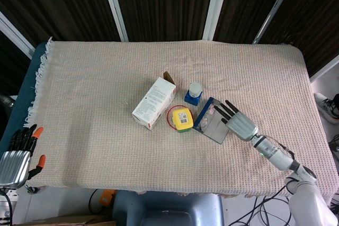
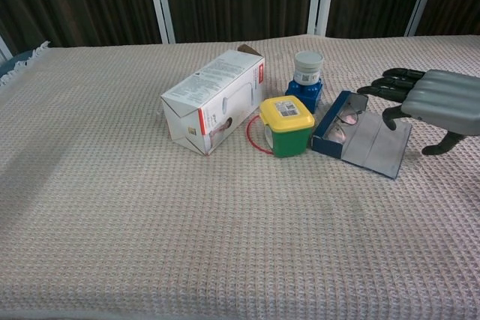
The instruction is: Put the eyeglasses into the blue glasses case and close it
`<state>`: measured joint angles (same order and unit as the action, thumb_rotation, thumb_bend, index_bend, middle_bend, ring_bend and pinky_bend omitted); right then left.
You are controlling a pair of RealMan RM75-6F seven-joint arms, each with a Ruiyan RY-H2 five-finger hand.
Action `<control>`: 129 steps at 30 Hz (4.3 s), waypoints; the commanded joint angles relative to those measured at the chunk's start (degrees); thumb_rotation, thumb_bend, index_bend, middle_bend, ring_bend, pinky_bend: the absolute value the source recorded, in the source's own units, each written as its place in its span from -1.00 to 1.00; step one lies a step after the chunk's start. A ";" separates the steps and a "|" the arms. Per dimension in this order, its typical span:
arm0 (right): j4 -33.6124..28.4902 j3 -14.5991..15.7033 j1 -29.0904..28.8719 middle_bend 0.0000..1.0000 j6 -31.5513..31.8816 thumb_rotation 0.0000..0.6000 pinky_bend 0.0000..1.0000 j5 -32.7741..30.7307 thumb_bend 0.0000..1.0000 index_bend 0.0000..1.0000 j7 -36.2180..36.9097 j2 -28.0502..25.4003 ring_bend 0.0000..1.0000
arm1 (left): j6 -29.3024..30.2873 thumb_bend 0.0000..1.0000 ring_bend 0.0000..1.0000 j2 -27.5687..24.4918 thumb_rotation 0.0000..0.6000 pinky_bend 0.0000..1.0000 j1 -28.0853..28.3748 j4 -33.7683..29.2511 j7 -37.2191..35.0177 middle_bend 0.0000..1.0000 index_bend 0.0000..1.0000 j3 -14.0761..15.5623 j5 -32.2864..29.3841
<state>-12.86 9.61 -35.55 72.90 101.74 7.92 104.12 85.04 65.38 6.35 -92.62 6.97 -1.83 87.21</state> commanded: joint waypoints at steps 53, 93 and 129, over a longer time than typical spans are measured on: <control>0.45 -3.73 -5.82 -0.98 -4.77 1.00 -1.00 -4.21 -0.05 0.27 -0.68 6.33 -1.00 | 0.46 -0.15 -0.99 0.11 1.00 -0.93 -0.22 -0.27 1.47 -1.00 -1.00 -0.22 -0.37; -14.65 2.25 5.50 -0.86 15.43 1.00 -1.00 2.19 0.29 0.49 -1.41 -6.08 -1.00 | 1.60 -0.15 -0.99 -0.34 1.00 -0.93 -0.83 0.11 -0.22 -1.00 -1.00 0.40 1.45; -37.40 -8.07 -6.84 -0.86 -8.70 1.00 -1.00 -6.00 0.29 0.43 -7.91 -12.07 -1.00 | 1.36 -0.15 -0.99 -0.78 1.00 -0.93 -0.96 0.08 -0.97 -1.00 -1.00 0.20 0.92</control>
<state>-49.90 2.20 -41.67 65.43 96.44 0.82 91.94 86.41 64.59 5.38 -92.54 5.99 -1.63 88.13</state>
